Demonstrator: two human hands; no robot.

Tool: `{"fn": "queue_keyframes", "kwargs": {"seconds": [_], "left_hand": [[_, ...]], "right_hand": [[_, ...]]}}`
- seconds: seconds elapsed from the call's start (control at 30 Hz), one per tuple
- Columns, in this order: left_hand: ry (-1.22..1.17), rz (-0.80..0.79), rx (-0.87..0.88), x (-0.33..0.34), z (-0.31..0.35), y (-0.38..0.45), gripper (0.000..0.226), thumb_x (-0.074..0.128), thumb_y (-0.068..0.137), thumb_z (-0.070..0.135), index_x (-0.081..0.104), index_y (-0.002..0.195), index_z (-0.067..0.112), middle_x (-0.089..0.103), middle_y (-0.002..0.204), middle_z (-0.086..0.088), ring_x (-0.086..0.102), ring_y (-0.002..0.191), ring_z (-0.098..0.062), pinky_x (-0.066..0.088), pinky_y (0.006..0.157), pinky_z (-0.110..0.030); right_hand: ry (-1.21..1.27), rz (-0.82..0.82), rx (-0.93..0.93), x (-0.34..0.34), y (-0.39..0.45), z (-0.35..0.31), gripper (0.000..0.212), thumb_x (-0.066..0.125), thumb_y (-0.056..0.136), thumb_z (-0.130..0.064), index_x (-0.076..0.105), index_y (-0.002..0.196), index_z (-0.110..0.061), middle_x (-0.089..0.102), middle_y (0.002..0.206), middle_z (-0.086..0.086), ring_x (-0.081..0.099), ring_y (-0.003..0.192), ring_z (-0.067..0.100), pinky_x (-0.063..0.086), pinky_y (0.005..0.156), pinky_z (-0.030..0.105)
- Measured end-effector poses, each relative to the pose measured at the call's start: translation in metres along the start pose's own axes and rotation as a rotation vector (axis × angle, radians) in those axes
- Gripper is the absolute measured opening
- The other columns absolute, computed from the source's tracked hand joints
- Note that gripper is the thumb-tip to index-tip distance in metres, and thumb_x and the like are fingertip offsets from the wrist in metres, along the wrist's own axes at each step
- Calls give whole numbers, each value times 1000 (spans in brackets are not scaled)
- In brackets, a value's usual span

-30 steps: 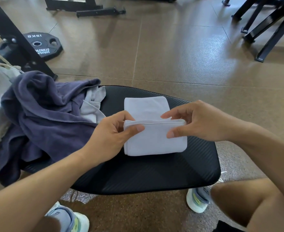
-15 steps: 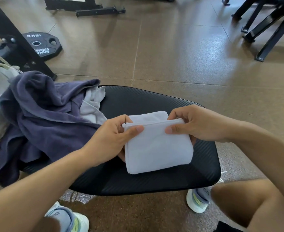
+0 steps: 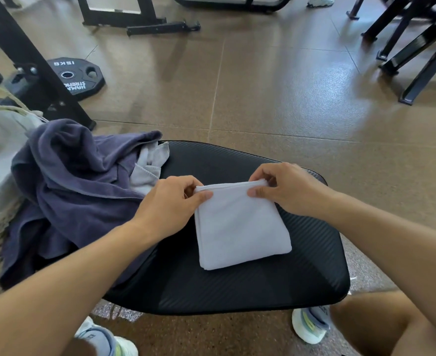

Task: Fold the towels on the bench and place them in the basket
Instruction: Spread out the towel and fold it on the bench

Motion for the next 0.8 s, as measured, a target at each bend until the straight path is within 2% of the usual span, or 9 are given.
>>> {"fn": "queue_keyframes", "kwargs": {"seconds": [0.07, 0.17, 0.27, 0.37, 0.47, 0.53, 0.6, 0.67, 0.8], "left_hand": [[41, -8, -13, 2, -3, 2, 21, 63, 86, 58, 66, 85, 38, 68, 72, 15, 64, 70, -9, 57, 73, -45], [39, 2, -17, 2, -3, 6, 19, 69, 86, 55, 64, 84, 36, 66, 71, 16, 61, 68, -8, 56, 73, -45], [71, 35, -42, 1, -2, 8, 22, 74, 82, 55, 64, 85, 35, 65, 71, 16, 60, 70, -5, 55, 73, -39], [118, 5, -65, 1, -2, 12, 29, 74, 81, 58, 64, 94, 34, 65, 80, 13, 59, 76, -4, 51, 75, -34], [192, -83, -59, 1, 1, 14, 29, 68, 85, 59, 64, 95, 33, 63, 88, 11, 58, 83, -6, 47, 75, -31], [217, -126, -54, 1, 5, 15, 29, 66, 86, 59, 63, 91, 31, 62, 89, 10, 58, 81, -7, 44, 71, -30], [225, -158, -53, -1, 8, 15, 30, 68, 86, 59, 63, 87, 29, 62, 83, 11, 56, 75, -5, 40, 65, -27], [223, -195, -45, -2, 10, 15, 33, 72, 82, 60, 63, 83, 28, 62, 75, 12, 55, 68, -4, 39, 62, -26], [150, -278, -52, 0, 11, 13, 35, 84, 71, 57, 67, 79, 27, 69, 74, 9, 59, 65, -6, 50, 68, -28]], "right_hand": [[-8, 2, -2, 0, 3, 2, 12, 75, 89, -40, 71, 96, -31, 67, 84, -14, 59, 79, 3, 48, 74, 28], [4, -2, 0, 1, 4, 4, 12, 76, 89, -37, 72, 98, -30, 65, 83, -15, 58, 78, 2, 48, 74, 25], [8, 3, 11, -1, 6, 6, 18, 77, 89, -36, 72, 104, -30, 64, 86, -13, 58, 78, 3, 44, 71, 19], [-2, 3, 26, -3, 8, 8, 30, 77, 88, -38, 71, 116, -30, 62, 90, -13, 57, 79, 1, 39, 71, 12], [-65, -29, 56, -2, 8, 7, 39, 74, 89, -43, 67, 126, -31, 59, 91, -15, 55, 83, 4, 37, 73, 18], [-105, -66, 78, -2, 8, 6, 32, 71, 91, -46, 70, 119, -31, 61, 90, -15, 56, 84, 5, 38, 71, 22], [-118, -110, 92, -2, 8, 5, 25, 70, 90, -47, 73, 108, -30, 67, 89, -14, 59, 83, 2, 42, 68, 19], [-113, -145, 102, -4, 8, 4, 23, 72, 88, -48, 73, 103, -29, 69, 91, -14, 63, 86, 6, 47, 72, 20], [-72, -203, 105, -7, 1, 6, 21, 80, 83, -41, 69, 96, -29, 68, 88, -14, 61, 79, 2, 43, 69, 19]]}}
Point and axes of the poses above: each hand's wrist, its own y-axis towards the middle knuckle, its own x-axis out of the palm, z = x × y, the point moved 4 cm from there along y, towards the middle knuckle
